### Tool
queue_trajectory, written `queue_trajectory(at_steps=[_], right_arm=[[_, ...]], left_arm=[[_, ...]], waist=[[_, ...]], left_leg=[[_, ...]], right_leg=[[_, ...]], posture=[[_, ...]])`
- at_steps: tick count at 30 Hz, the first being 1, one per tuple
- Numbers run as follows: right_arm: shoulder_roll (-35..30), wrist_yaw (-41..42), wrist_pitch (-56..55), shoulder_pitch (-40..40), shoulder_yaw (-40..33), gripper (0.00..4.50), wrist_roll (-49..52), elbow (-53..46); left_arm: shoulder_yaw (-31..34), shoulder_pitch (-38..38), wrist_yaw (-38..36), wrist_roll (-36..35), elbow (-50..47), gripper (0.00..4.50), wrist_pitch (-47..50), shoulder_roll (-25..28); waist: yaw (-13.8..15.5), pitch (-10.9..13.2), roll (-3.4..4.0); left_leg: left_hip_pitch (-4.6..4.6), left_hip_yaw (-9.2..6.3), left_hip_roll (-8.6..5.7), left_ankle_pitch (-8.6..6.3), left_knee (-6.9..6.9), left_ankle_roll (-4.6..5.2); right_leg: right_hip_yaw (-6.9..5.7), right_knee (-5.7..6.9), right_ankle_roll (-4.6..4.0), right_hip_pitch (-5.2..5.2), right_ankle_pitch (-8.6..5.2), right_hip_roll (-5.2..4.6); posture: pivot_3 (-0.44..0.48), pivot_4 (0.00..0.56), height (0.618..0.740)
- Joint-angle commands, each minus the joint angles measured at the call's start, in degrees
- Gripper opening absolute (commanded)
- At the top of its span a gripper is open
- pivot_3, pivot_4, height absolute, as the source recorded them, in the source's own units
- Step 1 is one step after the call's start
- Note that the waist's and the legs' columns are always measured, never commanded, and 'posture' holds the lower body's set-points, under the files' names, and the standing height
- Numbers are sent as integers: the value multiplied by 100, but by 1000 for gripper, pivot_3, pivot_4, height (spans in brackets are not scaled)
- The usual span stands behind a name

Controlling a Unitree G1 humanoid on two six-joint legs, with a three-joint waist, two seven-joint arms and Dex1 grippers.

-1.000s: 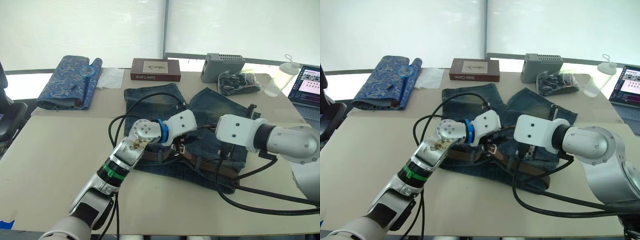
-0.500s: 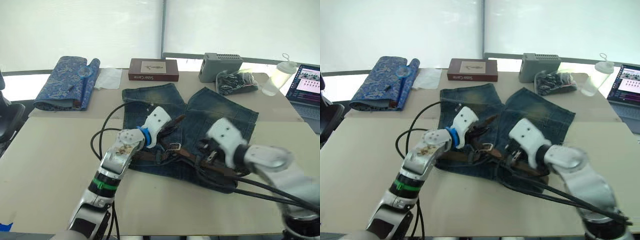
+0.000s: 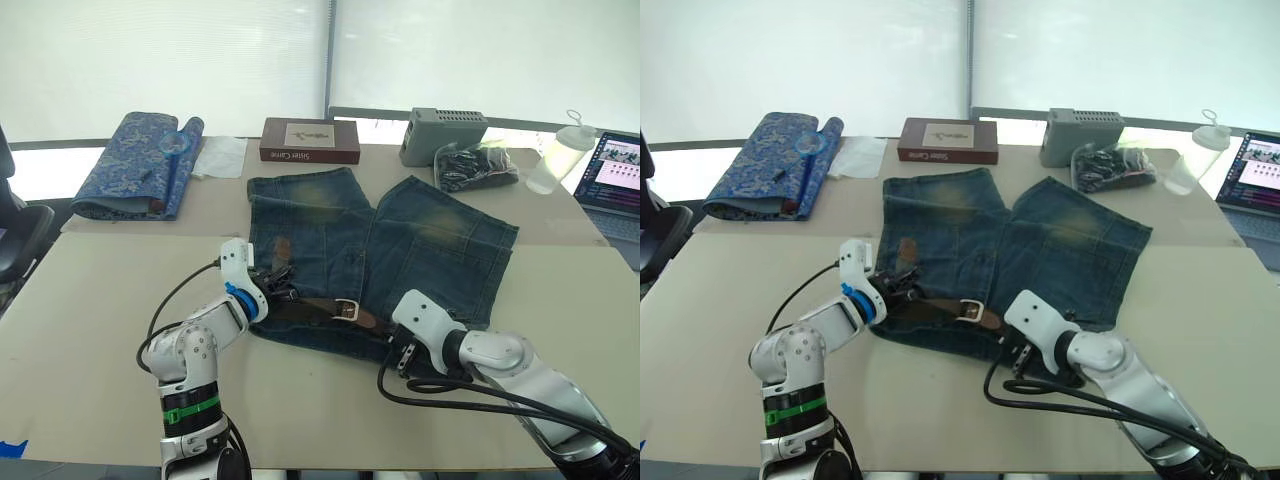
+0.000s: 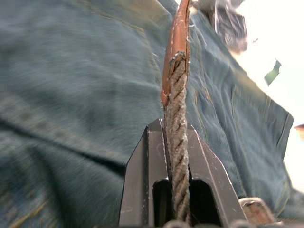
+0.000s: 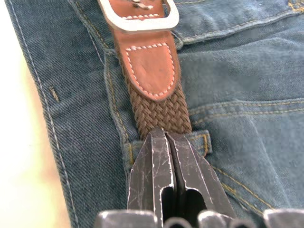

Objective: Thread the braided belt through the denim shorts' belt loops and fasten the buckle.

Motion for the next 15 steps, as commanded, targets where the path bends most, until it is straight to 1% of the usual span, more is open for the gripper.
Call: queue_trajectory(at_steps=[1, 2, 4, 6, 8, 11, 15], right_arm=[[-50, -16, 62, 18, -245, 39, 62, -145], [133, -47, 234, -60, -447, 39, 221, -249], [543, -67, 594, -256, -869, 39, 603, -439], [891, 23, 901, -540, -1198, 39, 1033, -647], [1245, -42, 1156, -833, -1316, 39, 1282, -678], [1395, -238, 1172, -1155, -987, 39, 1224, -398], [1360, -415, 755, -1438, -300, 39, 895, 292]], left_arm=[[53, 196, 220, -67, -181, 0, -159, 145], [-187, 325, 138, -32, -282, 0, -225, 222], [-312, 431, 188, -111, -370, 0, -267, 197], [-184, 388, 322, -249, -285, 0, -336, 108], [-52, 347, 422, -388, -185, 0, -368, 41], [-2, 340, 524, -526, -140, 0, -372, 14], [16, 401, 596, -686, -98, 0, -434, 18]], waist=[[-5, 0, 0], [-19, 0, 0], [-37, 0, 0], [-30, 0, 0], [-14, 0, 0], [-4, 0, 0], [-12, 0, 0]], left_leg=[[0, 0, 0, 0, 0, 0], [2, 0, 0, 0, -2, -1], [7, 3, 1, 1, -10, -5], [8, 1, 4, 3, -12, -9], [8, -2, 4, 3, -12, -9], [8, -8, 4, 2, -12, -7], [7, -4, -1, 2, -11, -8]], right_leg=[[0, 0, 0, 0, 0, 0], [0, 1, -1, 0, 0, 1], [4, 1, -4, -1, -1, 4], [4, 5, -7, -3, 0, 6], [4, 5, -12, -5, 3, 6], [2, 2, -13, -4, 2, 7], [2, -1, -16, -3, 2, 4]], posture=[[0, 150, 740], [0, 150, 740], [0, 150, 740], [0, 150, 740], [0, 150, 740], [0, 150, 740], [0, 150, 740]])
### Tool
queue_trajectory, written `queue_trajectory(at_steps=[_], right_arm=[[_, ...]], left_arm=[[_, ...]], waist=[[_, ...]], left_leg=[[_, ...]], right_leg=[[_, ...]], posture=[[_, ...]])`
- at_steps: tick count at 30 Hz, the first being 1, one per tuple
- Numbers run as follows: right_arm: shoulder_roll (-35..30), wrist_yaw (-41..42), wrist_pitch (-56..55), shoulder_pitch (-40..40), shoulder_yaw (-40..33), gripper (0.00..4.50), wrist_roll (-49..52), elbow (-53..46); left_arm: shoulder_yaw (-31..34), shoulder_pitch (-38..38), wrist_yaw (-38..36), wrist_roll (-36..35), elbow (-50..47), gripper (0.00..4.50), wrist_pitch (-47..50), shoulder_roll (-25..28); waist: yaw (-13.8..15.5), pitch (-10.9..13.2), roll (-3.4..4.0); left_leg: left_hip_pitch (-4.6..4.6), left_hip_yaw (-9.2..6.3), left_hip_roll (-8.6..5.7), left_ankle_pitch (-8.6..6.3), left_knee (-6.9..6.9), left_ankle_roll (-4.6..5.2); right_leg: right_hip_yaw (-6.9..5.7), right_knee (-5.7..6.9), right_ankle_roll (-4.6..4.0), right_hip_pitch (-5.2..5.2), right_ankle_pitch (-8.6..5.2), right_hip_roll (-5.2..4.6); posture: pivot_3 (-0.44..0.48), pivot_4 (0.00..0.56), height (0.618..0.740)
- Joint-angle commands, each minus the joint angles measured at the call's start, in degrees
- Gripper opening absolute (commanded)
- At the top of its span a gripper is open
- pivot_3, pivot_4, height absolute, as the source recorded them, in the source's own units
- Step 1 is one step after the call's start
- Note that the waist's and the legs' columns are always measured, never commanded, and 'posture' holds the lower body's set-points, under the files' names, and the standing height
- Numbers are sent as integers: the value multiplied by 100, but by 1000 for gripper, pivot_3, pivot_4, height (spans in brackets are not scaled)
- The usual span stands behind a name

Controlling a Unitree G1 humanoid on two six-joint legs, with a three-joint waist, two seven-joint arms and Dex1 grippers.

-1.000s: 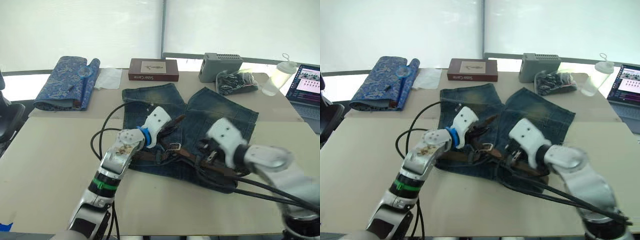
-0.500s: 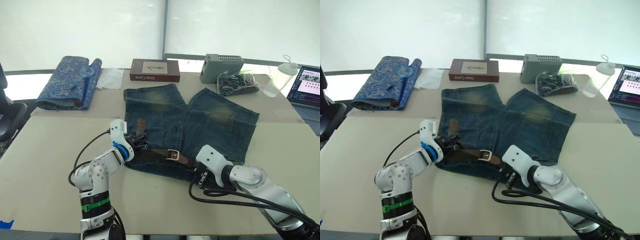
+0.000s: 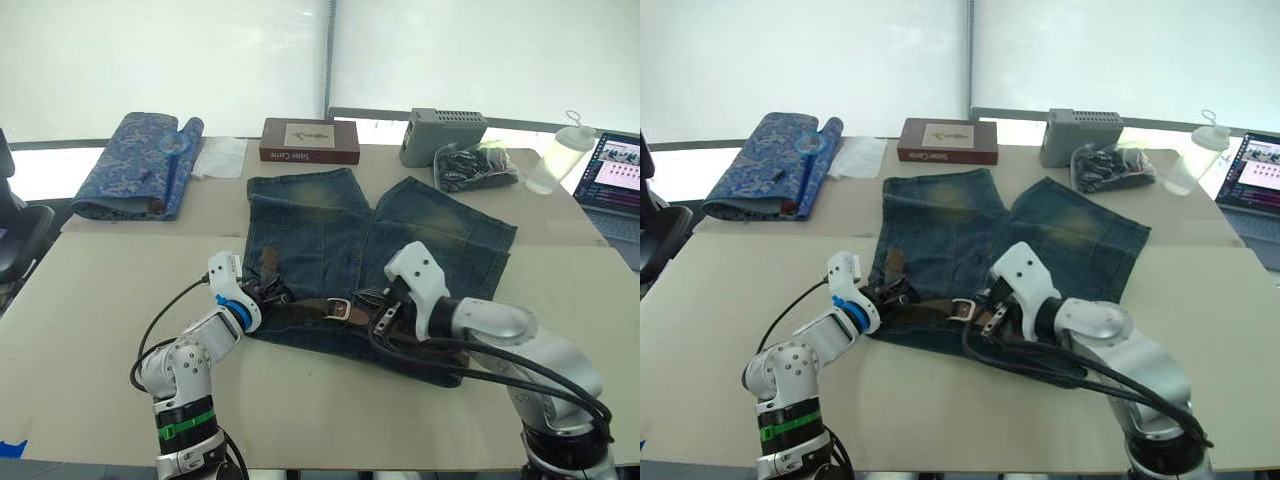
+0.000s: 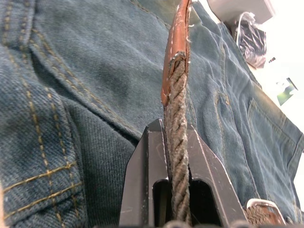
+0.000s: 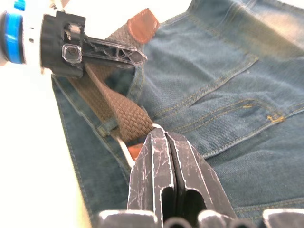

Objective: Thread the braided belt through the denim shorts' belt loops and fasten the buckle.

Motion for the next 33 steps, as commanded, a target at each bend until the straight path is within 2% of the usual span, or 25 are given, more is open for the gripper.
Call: queue_trajectory(at_steps=[1, 6, 18, 27, 33], right_arm=[[50, -134, -404, -239, 371, 39, -208, 480], [24, -31, -698, -342, 615, 39, -251, 833], [-227, 144, -792, -368, 924, 39, -308, 916], [-236, 150, -856, -369, 932, 39, -311, 1008], [-144, 214, -993, -438, 1048, 39, -342, 1168]], left_arm=[[49, 0, 77, -203, -50, 0, -170, -2], [90, 49, 266, -379, -119, 0, -201, -12], [255, 190, 627, -728, 75, 0, -558, -73], [863, 105, 1440, -1590, 415, 0, -784, -471], [694, 252, 1669, -1911, 357, 0, -786, -452]], waist=[[-9, 0, 0], [-11, 0, 0], [-11, 0, 0], [-13, 0, 0], [-31, 0, 0]], left_leg=[[0, 2, 0, 1, 0, -1], [0, 3, 0, 4, -1, -6], [0, 2, 2, 2, -3, -3], [0, 1, 4, 0, -4, -1], [1, 1, 4, 0, -4, 0]], right_leg=[[1, 1, -1, 0, 1, 0], [0, 3, -1, -1, 1, 2], [0, 1, -1, -2, 1, 2], [-1, 1, -2, -2, 0, 2], [0, 0, -3, -1, 0, 2]], posture=[[0, 150, 740], [0, 150, 740], [0, 150, 740], [0, 150, 740], [0, 150, 740]])
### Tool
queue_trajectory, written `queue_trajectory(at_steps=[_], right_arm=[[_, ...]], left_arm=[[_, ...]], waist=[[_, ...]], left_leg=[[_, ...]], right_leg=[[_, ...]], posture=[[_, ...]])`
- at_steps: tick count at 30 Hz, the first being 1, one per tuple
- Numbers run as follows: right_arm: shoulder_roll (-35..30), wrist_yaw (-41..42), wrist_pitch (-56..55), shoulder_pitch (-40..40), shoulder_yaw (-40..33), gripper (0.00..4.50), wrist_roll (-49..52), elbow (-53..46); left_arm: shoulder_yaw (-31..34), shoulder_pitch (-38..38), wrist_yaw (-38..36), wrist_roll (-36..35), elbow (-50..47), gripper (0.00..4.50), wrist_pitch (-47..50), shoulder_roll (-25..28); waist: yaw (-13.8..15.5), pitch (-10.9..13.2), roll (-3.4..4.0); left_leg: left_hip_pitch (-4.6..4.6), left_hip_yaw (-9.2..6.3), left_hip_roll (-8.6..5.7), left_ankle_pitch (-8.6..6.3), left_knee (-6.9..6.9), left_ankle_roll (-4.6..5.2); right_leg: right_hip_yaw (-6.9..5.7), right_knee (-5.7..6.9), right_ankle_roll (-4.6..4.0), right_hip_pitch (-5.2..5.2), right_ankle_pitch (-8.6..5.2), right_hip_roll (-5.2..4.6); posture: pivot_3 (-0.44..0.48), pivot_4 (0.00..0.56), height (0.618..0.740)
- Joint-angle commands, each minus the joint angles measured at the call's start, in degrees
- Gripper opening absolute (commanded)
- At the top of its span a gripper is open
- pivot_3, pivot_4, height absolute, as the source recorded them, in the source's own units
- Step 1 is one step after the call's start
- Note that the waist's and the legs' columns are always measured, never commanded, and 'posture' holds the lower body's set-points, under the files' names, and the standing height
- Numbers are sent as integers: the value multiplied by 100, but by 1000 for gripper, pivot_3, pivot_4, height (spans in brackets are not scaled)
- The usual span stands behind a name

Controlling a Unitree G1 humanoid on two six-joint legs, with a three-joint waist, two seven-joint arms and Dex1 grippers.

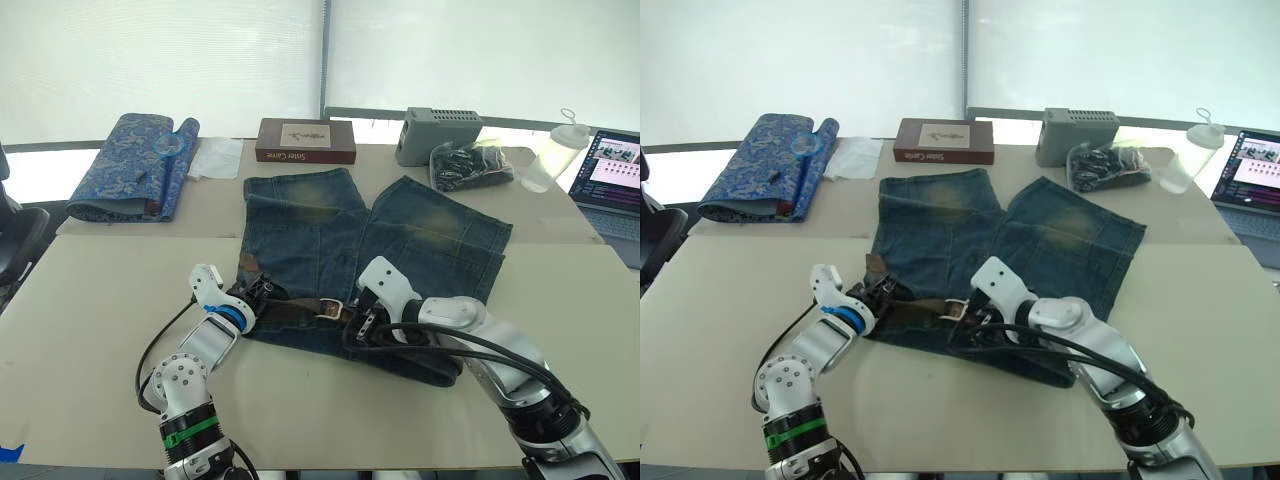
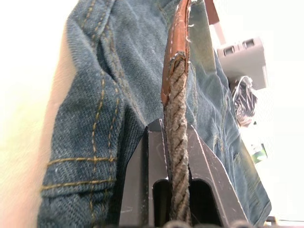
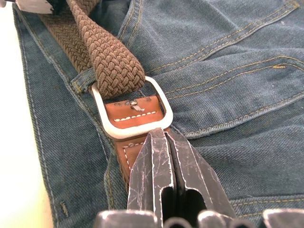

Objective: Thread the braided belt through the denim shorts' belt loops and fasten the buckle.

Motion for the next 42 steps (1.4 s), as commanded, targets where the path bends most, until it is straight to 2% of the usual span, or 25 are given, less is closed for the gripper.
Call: queue_trajectory(at_steps=[1, 24, 42], right_arm=[[82, 64, -194, -129, -2, 39, 20, -31], [-204, 452, -645, -284, 348, 39, -289, -64], [134, 602, -1129, -200, 684, 39, -582, 530]], left_arm=[[-60, 87, 124, -138, -23, 0, -99, 65], [-496, 154, 287, -401, -57, 0, -318, 311], [-525, 199, 459, -536, -113, 0, -491, 370]], waist=[[-5, 0, 0], [17, 0, 0], [21, 0, 0]], left_leg=[[0, 0, 0, 0, 0, 0], [-1, 2, -1, -2, -2, 0], [-1, 2, 0, -2, -4, -1]], right_leg=[[0, 0, 0, 0, 0, 0], [0, -8, -5, 0, -3, -2], [-1, -8, -10, -1, -5, -2]], posture=[[0, 150, 740], [0, 150, 740], [0, 150, 740]])
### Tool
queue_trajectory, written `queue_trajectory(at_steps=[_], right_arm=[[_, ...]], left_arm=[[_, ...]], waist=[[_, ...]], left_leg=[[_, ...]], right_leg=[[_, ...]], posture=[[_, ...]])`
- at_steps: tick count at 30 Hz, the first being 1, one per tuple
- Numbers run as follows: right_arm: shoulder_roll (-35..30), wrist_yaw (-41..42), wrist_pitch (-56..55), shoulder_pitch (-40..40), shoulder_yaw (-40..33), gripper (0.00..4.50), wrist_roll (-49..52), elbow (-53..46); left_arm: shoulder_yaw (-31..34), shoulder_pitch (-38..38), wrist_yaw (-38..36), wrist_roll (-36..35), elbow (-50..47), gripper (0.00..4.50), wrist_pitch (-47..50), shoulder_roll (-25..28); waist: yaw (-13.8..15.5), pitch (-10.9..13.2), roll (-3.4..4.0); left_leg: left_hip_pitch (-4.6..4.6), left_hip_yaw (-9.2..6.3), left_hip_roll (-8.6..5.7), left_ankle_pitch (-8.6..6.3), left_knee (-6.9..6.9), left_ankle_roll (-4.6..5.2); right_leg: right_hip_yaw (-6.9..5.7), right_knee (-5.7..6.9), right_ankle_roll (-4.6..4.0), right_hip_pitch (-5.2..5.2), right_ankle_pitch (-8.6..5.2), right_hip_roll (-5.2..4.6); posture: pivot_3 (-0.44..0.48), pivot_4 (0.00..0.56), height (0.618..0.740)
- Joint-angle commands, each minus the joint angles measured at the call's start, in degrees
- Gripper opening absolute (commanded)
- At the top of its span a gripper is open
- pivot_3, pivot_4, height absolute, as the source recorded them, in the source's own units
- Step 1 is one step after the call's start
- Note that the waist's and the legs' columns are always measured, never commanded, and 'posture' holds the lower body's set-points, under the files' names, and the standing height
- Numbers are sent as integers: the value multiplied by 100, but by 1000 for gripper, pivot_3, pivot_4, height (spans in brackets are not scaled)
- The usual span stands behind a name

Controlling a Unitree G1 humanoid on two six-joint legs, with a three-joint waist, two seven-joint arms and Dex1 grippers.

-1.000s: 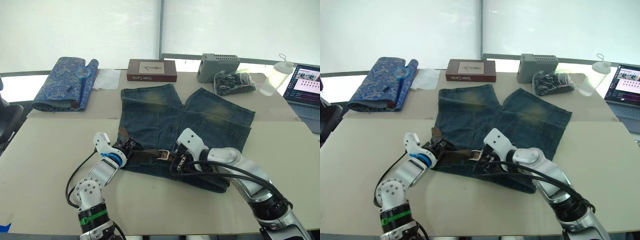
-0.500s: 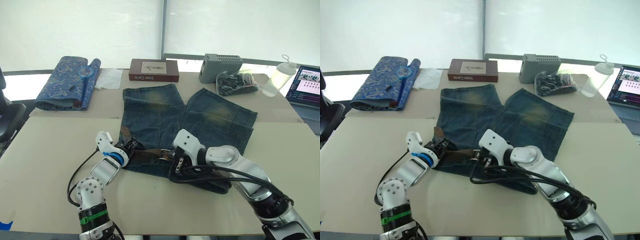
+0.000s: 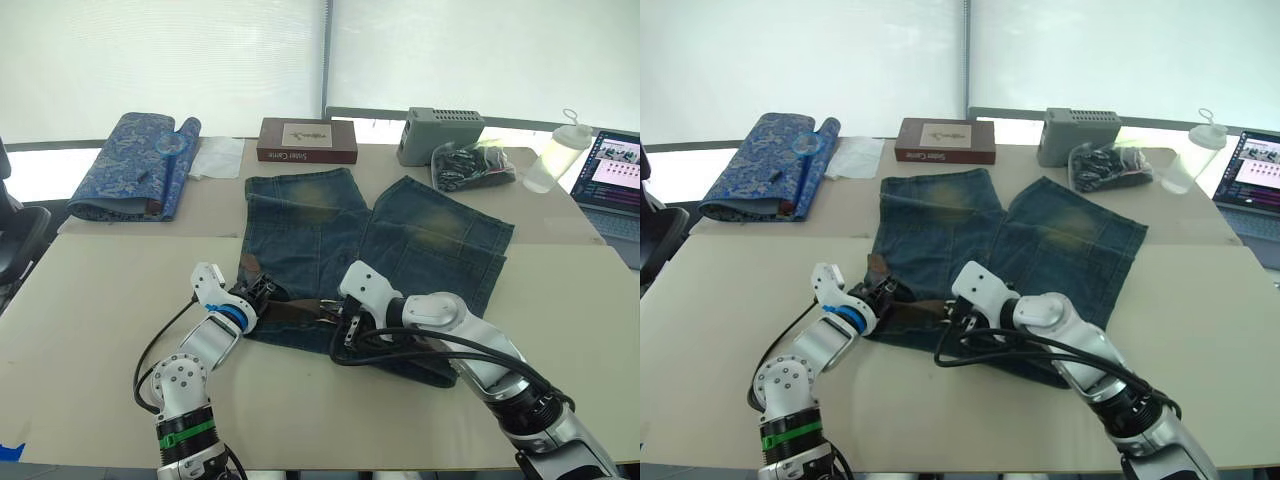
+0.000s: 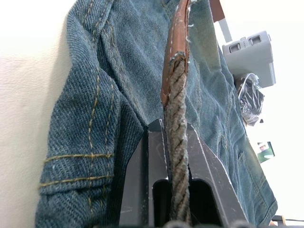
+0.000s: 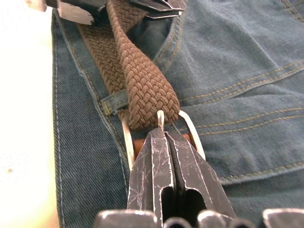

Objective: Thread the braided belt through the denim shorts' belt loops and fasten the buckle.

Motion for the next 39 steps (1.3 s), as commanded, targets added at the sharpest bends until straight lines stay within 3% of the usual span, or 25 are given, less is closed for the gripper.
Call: queue_trajectory(at_steps=[1, 15, 20, 29, 39], right_arm=[[20, 95, -202, 32, 114, 39, -79, 92], [-57, 411, -480, 93, 589, 39, -510, 918], [48, 463, -434, 163, 681, 39, -586, 985], [149, 553, -446, 190, 762, 39, -692, 1218], [277, 514, -485, 375, 602, 39, -724, 1162]], left_arm=[[13, 37, 72, -115, -115, 0, -117, 52], [-46, -139, -130, -394, -135, 0, -223, 427], [0, -270, -130, -610, -62, 0, -272, 517], [-29, -615, -188, -857, 182, 0, -367, 544], [-950, -1609, -1149, -1454, 893, 0, 284, 205]], waist=[[-2, 0, 0], [-55, -1, -1], [-63, -4, -6], [-66, -13, -20], [-51, -32, -47]], left_leg=[[0, 0, 0, 0, 0, 0], [14, 2, 4, -1, -8, -6], [81, 7, 4, -5, -49, -16], [111, 6, 7, -5, -89, -69], [119, 4, 8, -3, -93, -71]], right_leg=[[0, 0, -1, 0, -1, 0], [-3, 1, -8, 5, -4, 1], [-3, -14, -32, 60, -20, -4], [-5, -9, -32, 68, -21, 2], [-9, -9, -33, 75, -24, 3]], posture=[[0, 150, 740], [0, 150, 740], [0, 150, 740], [0, 150, 740], [0, 150, 740]])
